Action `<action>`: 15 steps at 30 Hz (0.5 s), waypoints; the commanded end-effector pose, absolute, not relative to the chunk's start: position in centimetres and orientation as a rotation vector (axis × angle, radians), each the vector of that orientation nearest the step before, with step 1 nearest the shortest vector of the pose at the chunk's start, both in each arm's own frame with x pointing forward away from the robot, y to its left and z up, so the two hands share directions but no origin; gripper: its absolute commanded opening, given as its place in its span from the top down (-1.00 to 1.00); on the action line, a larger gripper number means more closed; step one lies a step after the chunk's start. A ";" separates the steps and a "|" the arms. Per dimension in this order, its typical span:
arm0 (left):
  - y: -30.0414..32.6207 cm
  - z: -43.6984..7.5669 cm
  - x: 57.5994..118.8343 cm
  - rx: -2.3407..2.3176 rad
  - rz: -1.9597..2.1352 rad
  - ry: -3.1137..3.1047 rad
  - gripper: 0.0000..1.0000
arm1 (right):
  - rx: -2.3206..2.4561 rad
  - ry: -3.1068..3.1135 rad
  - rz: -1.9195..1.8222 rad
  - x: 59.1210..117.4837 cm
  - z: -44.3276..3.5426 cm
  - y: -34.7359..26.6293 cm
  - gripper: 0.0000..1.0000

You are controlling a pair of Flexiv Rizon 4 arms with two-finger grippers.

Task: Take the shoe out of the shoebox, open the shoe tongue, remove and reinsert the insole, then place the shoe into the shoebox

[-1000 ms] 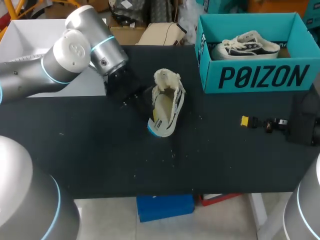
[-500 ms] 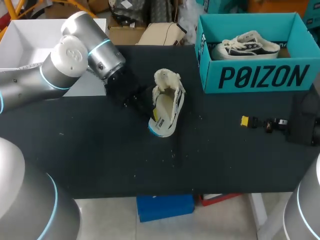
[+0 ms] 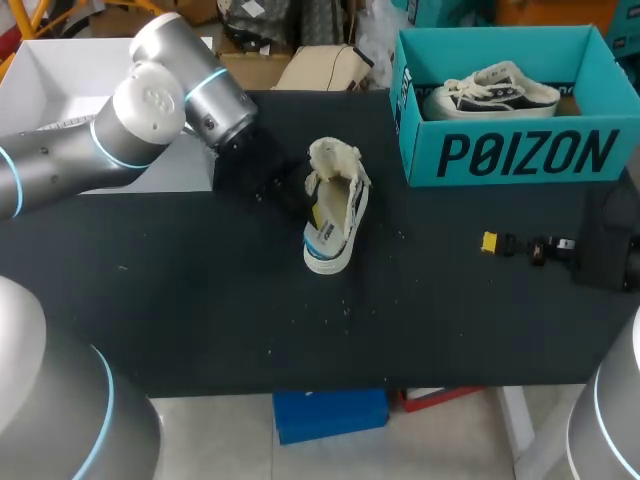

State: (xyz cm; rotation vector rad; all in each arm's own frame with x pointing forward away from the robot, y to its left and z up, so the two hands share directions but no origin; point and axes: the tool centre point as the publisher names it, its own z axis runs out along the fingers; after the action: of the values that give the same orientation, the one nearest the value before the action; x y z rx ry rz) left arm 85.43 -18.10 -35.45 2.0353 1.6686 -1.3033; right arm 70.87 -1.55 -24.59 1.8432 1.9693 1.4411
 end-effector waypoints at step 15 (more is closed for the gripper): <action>-19.3 -36.1 88.9 2.039 -1.264 1.708 -0.46 | 1.843 1.969 1.445 70.8 -24.6 -1.6 -1.00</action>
State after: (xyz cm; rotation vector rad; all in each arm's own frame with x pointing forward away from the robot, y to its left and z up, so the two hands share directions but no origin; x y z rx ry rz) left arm 88.93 -19.06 -36.29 2.0328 1.7025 -1.2720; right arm 70.87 -1.55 -24.59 1.8431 1.9693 1.4411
